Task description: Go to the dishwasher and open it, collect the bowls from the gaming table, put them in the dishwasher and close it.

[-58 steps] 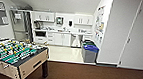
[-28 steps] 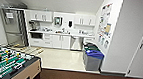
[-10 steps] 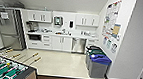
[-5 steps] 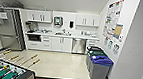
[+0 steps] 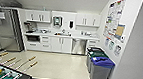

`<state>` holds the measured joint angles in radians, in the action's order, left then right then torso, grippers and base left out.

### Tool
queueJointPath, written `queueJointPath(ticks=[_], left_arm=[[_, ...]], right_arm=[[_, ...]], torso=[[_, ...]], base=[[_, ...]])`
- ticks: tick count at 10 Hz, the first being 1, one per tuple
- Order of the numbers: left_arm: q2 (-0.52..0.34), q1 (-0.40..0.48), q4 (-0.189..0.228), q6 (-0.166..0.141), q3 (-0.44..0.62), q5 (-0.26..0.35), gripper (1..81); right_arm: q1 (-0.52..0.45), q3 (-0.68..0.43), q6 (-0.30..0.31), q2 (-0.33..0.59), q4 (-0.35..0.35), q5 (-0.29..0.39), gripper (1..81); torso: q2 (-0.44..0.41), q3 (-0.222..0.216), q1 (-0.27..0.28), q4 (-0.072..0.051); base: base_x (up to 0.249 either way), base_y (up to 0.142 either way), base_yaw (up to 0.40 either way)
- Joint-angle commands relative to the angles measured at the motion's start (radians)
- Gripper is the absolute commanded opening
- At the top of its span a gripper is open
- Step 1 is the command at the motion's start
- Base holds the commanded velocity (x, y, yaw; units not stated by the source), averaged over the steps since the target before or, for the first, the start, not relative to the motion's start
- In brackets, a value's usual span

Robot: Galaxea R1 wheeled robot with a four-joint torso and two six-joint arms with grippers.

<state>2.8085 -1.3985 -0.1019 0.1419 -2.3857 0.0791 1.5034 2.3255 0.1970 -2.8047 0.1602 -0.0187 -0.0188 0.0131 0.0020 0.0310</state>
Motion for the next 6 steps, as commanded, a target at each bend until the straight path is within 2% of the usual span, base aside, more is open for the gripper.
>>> queueJointPath(ticks=[1, 6], left_arm=[[-0.015, 0.065, -0.013, 0.001, 0.010, 0.056, 81.1], [-0.015, 0.063, -0.013, 0.001, 0.010, 0.056, 81.1]], right_arm=[[-0.059, -0.014, -0.005, 0.011, -0.011, 0.046, 81.1], [-0.053, -0.014, -0.005, 0.012, -0.011, 0.045, 81.1]], torso=[[0.000, 0.000, 0.000, 0.000], [0.000, 0.000, 0.000, 0.000]], base=[[0.134, 0.000, 0.000], [0.134, 0.000, 0.000]])
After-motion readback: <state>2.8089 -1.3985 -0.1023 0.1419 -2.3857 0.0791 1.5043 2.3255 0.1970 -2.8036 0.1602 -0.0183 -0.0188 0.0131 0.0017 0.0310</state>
